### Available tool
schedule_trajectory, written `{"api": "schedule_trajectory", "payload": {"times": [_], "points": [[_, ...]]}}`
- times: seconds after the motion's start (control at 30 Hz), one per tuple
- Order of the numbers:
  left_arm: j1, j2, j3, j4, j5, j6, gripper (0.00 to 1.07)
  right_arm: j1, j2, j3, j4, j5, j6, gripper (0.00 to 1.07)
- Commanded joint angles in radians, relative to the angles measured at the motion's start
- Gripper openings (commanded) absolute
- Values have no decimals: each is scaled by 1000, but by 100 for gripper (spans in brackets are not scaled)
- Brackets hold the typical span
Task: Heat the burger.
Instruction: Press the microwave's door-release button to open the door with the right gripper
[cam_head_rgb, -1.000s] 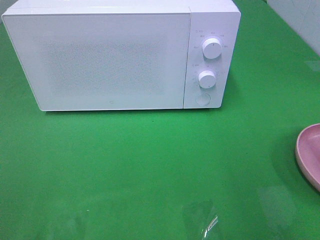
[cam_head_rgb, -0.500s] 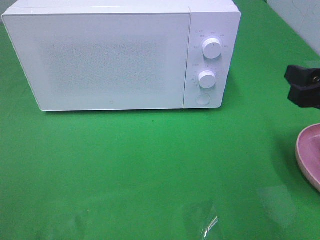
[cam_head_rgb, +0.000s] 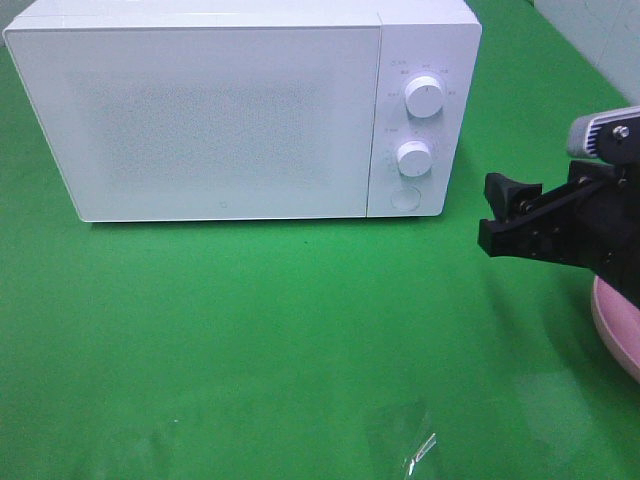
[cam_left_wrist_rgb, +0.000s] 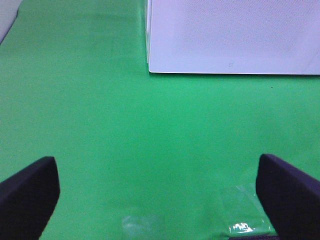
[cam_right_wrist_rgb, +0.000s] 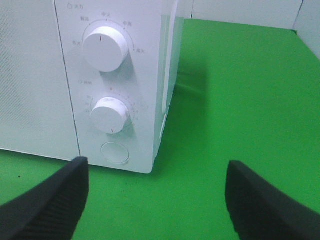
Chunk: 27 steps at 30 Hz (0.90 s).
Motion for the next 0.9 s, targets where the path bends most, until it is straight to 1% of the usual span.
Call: {"api": "schedule_trajectory", "payload": {"times": [0.03,0.1,0.13,0.17,0.2,0.23,0.33,0.47,0.63,0.67,0.7,0.77,0.8,0.83,0.87,0.9], "points": [[-2,-15,0,-4,-17,3,100,55,38,0,84,-76,-32,73],[-2,-15,0,-4,-17,3,100,135,98,-17,172,-134,-40,73],[-2,-15,0,-4,-17,3,100,135,98,-17,172,-134,-40,73],[-2,-15,0,-4,-17,3,100,168,129,-33,191,-144,-40,73],[-2,-15,0,-4,-17,3,100,168,129,-33,191,-144,-40,73],[-2,-15,0,-4,-17,3,100,193,158,-52,210,-145,-40,73],[-2,-15,0,-4,-17,3,100,202,172,-62,216,-145,-40,73],[-2,-15,0,-4,-17,3,100,222,239,-111,225,-130,-32,73],[-2,-15,0,-4,-17,3,100,222,250,-126,226,-115,-5,73],[-2,-15,0,-4,-17,3,100,222,250,-128,229,-117,45,72],[-2,-15,0,-4,-17,3,100,222,250,-128,229,-117,45,72],[-2,-15,0,-4,-17,3,100,222,250,-128,234,-117,232,65],[-2,-15,0,-4,-17,3,100,222,250,-128,234,-117,232,65],[-2,-15,0,-4,-17,3,100,222,250,-128,234,-116,353,59],[-2,-15,0,-4,-17,3,100,222,250,-128,234,-116,353,59],[-2,-15,0,-4,-17,3,100,222,250,-128,231,-113,499,52]]}}
